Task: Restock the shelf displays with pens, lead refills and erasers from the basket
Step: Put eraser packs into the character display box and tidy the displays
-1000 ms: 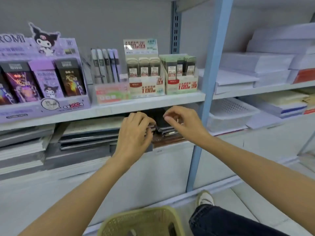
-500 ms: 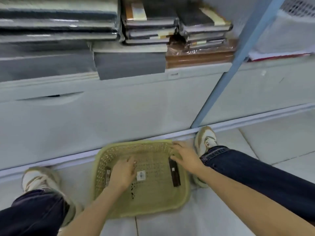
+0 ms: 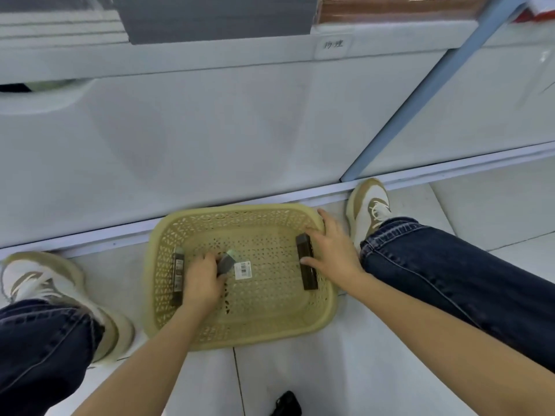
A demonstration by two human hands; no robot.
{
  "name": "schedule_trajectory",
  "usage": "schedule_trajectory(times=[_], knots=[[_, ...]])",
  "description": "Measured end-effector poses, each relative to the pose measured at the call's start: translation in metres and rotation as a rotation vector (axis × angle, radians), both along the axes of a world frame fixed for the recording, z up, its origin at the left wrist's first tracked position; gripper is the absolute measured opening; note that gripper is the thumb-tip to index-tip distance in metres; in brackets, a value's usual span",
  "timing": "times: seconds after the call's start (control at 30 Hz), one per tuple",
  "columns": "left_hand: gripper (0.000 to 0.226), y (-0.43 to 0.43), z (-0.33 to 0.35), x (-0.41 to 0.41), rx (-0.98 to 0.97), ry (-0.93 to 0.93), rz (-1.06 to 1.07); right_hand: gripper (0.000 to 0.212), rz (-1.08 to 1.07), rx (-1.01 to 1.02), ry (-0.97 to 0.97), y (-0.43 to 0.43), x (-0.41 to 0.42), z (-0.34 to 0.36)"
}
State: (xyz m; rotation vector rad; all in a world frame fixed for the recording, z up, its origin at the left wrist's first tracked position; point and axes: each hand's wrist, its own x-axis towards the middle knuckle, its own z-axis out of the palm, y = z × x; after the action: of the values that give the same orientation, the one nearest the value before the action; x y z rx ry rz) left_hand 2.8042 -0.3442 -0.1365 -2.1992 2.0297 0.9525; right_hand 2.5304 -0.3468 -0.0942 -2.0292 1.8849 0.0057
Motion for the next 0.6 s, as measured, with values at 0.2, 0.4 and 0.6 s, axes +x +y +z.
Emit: schedule_trajectory(times=[0.2,0.4,0.6], knots=[[0.024,-0.001,0.009,0.0,0.065,0.199,0.026,0.073,-0.029,0.002,0.105,-0.002,0.016,-0.007],[0.044,-0.004,0.019,0.001,0.129,0.365,0.132,0.058,0.11,-0.121,-0.011,0.004,0.018,-0.007],[0.025,0.0,0.036,0.0,0.207,0.686,0.321,0.046,0.082,0.132,-0.336,0.004,0.029,0.001]])
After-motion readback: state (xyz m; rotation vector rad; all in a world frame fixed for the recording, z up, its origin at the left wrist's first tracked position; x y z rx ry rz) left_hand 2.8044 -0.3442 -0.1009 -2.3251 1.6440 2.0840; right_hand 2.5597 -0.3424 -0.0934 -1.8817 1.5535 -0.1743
